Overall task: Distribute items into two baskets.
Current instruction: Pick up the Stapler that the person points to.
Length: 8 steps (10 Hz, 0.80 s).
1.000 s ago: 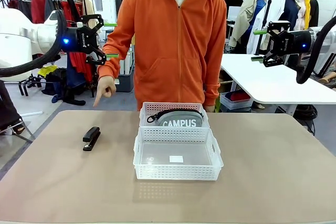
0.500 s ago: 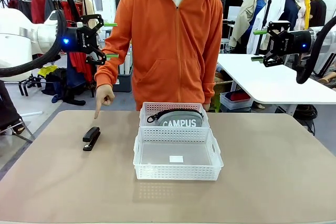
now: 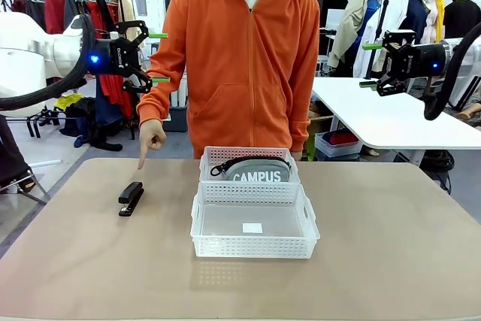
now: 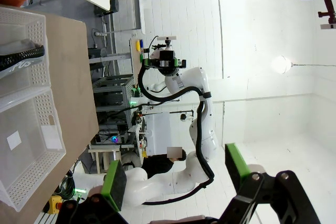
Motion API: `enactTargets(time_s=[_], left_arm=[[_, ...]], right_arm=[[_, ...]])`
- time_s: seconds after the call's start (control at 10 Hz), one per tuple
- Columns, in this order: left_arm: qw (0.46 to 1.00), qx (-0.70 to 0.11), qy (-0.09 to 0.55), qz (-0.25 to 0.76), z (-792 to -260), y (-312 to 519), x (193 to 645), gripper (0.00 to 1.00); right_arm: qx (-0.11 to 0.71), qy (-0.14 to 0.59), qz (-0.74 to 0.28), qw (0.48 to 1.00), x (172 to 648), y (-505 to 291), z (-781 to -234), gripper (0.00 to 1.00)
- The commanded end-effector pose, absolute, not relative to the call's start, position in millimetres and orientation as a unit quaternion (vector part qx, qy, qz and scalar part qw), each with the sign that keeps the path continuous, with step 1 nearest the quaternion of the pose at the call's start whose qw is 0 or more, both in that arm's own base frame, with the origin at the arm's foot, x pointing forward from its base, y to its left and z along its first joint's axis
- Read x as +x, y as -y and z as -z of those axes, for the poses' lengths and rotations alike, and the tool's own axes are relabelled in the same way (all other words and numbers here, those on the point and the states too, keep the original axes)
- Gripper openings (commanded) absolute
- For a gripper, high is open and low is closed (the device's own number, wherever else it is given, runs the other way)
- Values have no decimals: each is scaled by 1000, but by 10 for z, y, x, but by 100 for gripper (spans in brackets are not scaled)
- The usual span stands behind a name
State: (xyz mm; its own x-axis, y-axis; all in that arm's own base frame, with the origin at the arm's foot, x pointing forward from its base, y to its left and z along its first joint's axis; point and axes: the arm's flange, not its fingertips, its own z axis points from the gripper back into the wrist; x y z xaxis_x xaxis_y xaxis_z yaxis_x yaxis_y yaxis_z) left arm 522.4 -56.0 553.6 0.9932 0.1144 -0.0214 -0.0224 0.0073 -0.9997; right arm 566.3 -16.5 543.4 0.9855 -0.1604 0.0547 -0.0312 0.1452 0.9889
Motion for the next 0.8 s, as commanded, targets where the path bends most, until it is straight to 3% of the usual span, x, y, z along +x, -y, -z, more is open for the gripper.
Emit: enactTargets(time_s=[0.0,0.1,0.2,0.4,0.7], left_arm=[[708,-704,34,-48,-5554,552,5220,100],[709,-703,33,-48,-5536,560,5224,100],[754,-656,25,-17,-5578,453,5243,100],[842,-536,66,3,-5665,434,5158,100],[904,-396,145,77,-5771,316,5172,100]], right_arm=[[654,76,43,751,5660,167,-5453,100],[654,76,43,751,5660,167,-5453,100],[654,76,43,751,5660,167,-5453,100],[654,76,43,751,5660,167,-5453,100],[654,76,43,751,5660,167,-5453,100]])
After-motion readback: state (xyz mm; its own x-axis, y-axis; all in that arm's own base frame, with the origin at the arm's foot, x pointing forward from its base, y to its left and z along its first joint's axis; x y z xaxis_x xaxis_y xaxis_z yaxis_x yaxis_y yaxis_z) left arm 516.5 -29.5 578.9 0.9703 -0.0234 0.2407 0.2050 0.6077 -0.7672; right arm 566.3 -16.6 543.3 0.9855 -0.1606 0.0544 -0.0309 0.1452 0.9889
